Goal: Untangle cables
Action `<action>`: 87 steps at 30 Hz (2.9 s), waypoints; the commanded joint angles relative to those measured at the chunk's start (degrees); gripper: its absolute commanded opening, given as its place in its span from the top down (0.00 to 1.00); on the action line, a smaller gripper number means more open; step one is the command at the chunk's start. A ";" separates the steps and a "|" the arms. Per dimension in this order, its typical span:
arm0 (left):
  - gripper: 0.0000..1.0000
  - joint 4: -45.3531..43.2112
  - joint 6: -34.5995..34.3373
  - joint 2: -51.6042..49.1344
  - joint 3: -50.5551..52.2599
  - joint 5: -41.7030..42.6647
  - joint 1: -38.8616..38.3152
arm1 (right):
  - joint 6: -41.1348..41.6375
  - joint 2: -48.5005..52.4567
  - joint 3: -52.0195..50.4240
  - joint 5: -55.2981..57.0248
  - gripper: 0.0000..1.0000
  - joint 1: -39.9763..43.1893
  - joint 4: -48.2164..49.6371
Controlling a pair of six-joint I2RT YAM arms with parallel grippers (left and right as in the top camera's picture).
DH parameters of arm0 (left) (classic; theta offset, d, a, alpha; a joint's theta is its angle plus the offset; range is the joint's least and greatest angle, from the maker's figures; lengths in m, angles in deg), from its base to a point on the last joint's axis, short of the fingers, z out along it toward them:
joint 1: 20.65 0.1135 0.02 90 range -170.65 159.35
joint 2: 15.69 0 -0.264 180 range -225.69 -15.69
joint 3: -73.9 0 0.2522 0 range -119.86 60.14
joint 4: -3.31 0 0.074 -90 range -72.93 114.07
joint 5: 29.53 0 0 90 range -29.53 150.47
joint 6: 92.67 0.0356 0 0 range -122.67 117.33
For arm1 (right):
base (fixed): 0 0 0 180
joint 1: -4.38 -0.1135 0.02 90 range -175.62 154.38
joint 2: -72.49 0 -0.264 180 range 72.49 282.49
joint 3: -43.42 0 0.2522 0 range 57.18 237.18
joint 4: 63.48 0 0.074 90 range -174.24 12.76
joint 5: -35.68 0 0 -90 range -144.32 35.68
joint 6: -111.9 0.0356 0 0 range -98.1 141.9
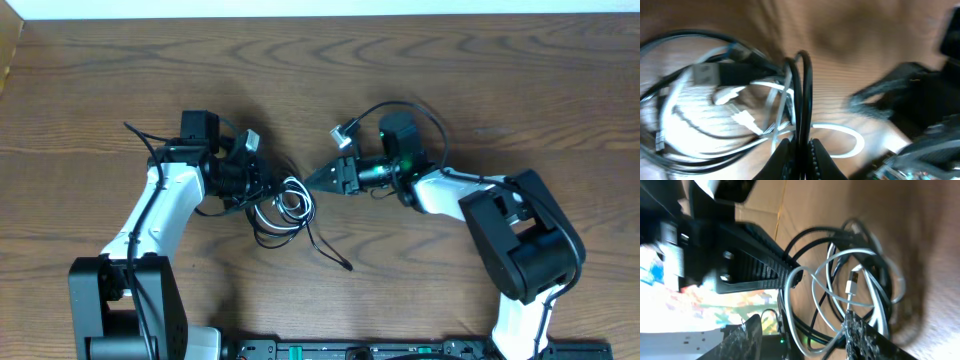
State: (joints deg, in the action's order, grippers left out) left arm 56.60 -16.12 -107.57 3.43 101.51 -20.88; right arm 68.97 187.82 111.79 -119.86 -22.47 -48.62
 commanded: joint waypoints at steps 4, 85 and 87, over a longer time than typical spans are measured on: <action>0.89 2.89 0.76 2.03 -2.97 -9.84 -0.02 | -3.10 -1.14 0.02 -1.11 0.66 5.73 -6.14; 0.89 -5.55 -2.12 7.17 -7.91 18.05 -8.00 | -32.96 -3.58 -0.04 -18.56 0.79 8.76 -9.22; 0.89 -5.55 -2.12 7.17 -7.91 18.05 -8.00 | -32.96 -3.58 -0.04 -16.81 0.92 8.76 -10.51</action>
State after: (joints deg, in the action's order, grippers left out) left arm 51.14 -16.60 -99.94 -4.46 120.96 -28.70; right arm 36.38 185.02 111.77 -139.42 -12.83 -58.26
